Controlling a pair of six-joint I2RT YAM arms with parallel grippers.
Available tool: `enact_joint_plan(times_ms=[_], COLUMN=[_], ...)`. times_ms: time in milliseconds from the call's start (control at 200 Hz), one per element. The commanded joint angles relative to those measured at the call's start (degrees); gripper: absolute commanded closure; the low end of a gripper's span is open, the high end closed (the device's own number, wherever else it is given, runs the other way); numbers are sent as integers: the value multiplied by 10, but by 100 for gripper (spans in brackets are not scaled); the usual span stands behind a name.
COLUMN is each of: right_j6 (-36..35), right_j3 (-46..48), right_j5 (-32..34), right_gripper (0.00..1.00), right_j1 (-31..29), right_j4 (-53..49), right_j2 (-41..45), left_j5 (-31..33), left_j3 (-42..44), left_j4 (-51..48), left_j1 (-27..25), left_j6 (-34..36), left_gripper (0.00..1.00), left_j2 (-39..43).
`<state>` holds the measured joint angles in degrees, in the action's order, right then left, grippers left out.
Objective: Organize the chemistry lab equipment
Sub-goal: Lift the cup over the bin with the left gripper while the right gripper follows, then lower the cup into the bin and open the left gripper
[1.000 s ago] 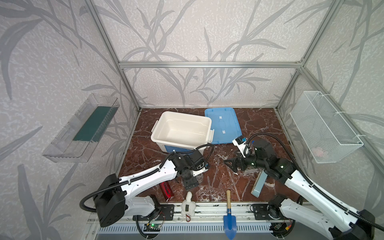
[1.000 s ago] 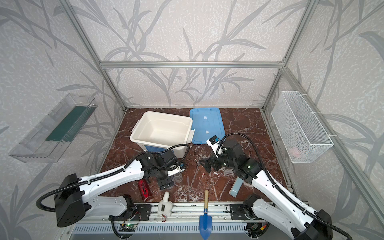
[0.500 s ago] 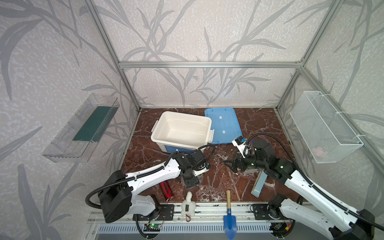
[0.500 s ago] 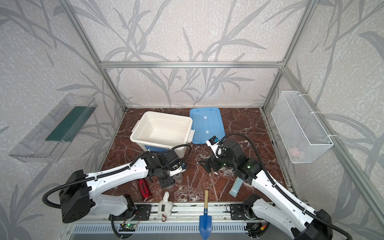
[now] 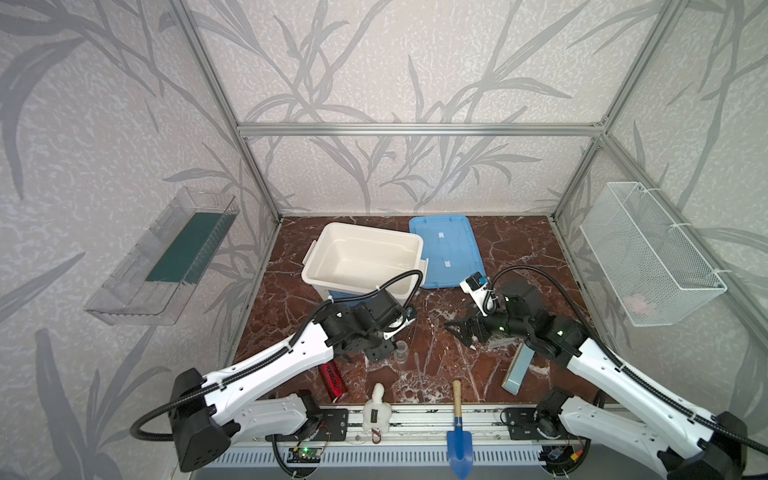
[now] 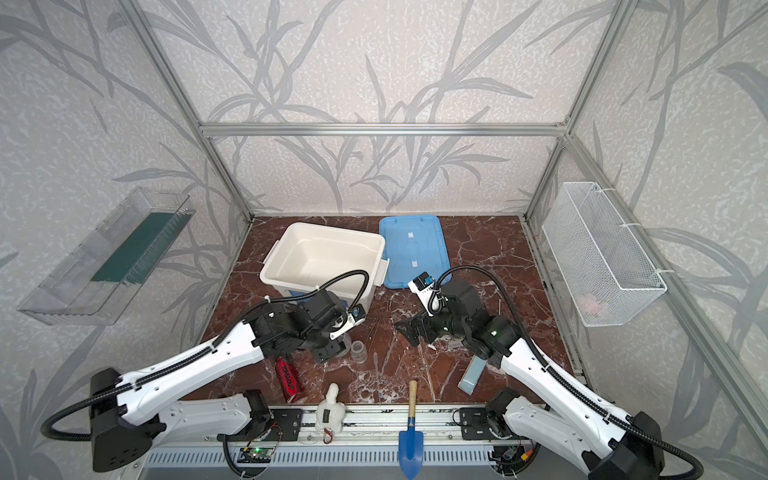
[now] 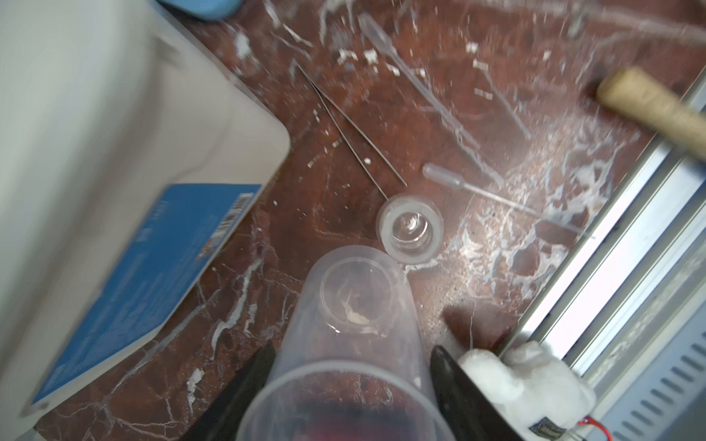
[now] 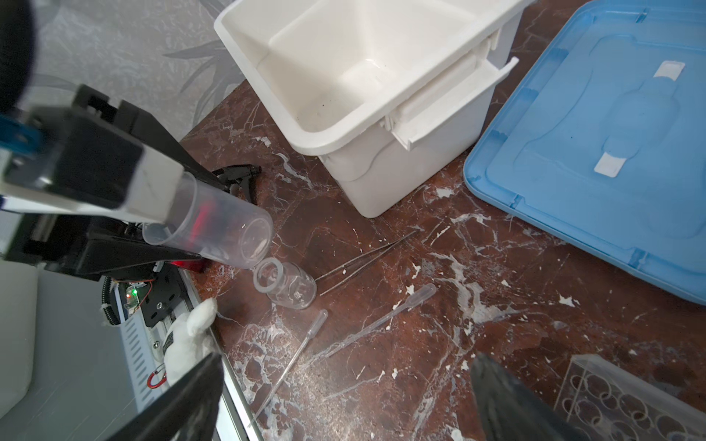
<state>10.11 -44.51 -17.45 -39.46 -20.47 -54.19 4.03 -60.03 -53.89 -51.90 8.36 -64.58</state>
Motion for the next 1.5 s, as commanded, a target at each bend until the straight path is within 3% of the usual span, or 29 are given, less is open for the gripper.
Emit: enact_joint_plan(times_ms=[0,55,200,415,590,860,1305,1495], right_j6=[36,43,81,122,129,114,37,25], right_j3=[-51,-64,-106,-222,-284,-359,-461,-475], right_j5=[56,62,75,194,210,218,199,189], right_gripper=[2,2,2,3,3,6,17,16], right_j1=[-30,-41,-54,-85,-85,-80,-43,-43], right_j4=[36,50,80,20,1,-7,-35,-34], right_j2=[-26,-49,-110,-228,-319,-431,-530,-532], left_j5=[20,4,52,56,65,49,36,32], left_j3=[-83,-118,-208,-374,-470,-527,-564,-511], left_j4=[-35,-58,-114,-160,-180,-164,-126,-52], left_j1=[22,33,85,200,276,364,408,419], left_j6=[-52,-55,-78,-91,-90,-110,-139,-148], left_gripper=[40,40,40,40,40,40,40,40], left_j2=[29,28,-11,-138,-275,-422,-551,-551])
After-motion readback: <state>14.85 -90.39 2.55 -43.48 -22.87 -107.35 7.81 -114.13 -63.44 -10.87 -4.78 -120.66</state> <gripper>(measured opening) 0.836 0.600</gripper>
